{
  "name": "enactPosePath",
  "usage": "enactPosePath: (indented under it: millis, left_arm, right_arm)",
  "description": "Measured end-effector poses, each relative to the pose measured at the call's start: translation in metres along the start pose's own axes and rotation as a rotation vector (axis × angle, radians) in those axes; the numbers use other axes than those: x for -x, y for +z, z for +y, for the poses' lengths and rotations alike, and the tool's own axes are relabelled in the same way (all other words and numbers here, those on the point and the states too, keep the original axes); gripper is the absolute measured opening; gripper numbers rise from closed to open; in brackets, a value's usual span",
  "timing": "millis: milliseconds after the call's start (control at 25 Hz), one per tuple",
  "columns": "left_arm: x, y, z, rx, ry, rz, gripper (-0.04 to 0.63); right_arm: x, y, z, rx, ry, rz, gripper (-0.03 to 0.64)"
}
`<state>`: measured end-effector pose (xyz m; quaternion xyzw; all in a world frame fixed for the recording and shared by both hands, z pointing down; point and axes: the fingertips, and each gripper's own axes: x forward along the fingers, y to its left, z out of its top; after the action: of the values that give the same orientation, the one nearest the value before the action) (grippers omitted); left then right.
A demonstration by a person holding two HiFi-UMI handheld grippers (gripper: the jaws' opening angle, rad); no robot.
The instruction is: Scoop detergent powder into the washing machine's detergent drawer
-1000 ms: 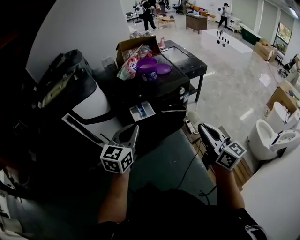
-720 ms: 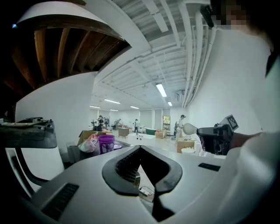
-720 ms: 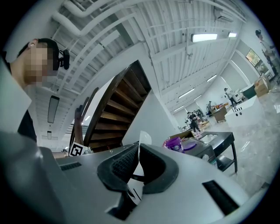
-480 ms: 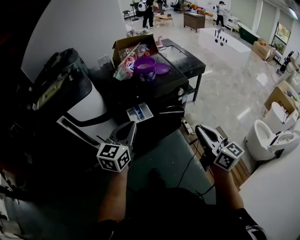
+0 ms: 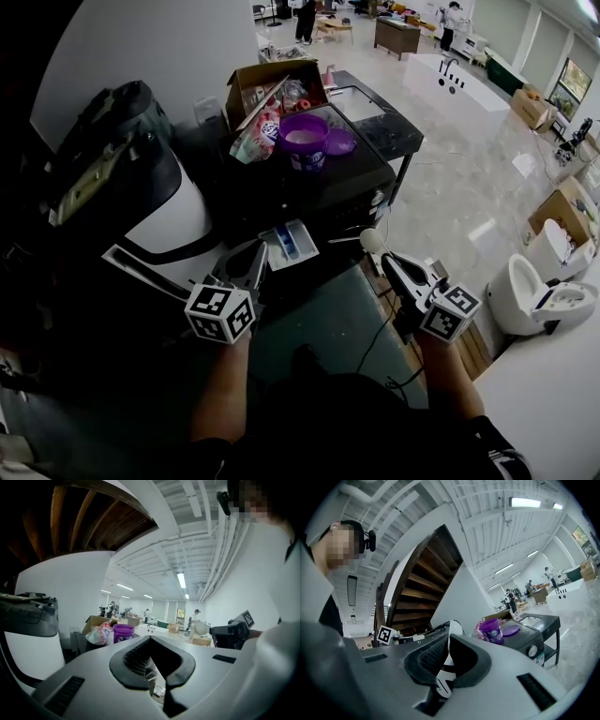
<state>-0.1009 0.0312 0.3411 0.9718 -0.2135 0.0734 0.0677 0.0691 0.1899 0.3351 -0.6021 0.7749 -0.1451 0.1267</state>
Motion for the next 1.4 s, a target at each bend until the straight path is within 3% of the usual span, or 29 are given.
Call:
enactPosePath:
  millis: [440,720,1000,1400]
  left_arm:
    - [-0.047,0.012,0.079,0.017,-0.060,-0.013,0.008]
    - [-0.049,-0.009,0.104,0.075,-0.058,0.009,0.008]
    - [-0.069,-0.007,0.121,0.064,-0.018,0.041,0.008]
    - [-0.171,0.015,0.133,0.064,0.040,0.066,0.008]
  right_arm:
    - [-0.110,0.010,-0.018,0.040,-0.037,0.114,0.021]
    - [-0.144,0.003,-0.022,0.028,-0.030,0.151,0.021]
    - [-0.177,0.004,-0.048,0.011,0.023,0.139,0.021]
    - [-0.227,0.038,-0.151,0.035,0.087,0.168,0.021]
